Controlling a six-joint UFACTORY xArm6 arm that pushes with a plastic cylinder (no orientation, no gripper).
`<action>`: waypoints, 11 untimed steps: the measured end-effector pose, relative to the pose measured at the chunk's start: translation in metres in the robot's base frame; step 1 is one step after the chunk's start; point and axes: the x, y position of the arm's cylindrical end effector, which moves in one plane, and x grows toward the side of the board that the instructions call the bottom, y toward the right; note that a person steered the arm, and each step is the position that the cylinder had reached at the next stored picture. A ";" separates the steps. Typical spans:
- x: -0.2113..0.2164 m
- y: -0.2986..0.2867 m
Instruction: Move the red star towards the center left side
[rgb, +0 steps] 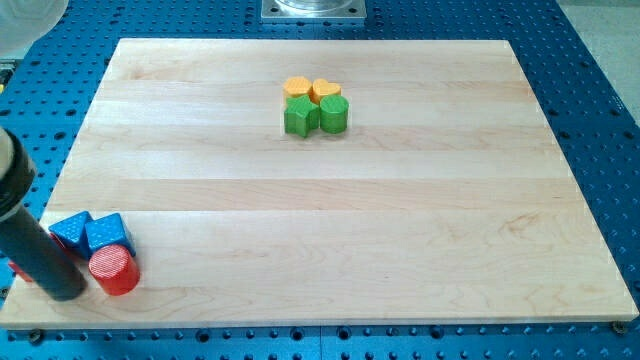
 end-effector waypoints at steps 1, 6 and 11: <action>0.012 -0.003; -0.104 0.009; -0.184 0.084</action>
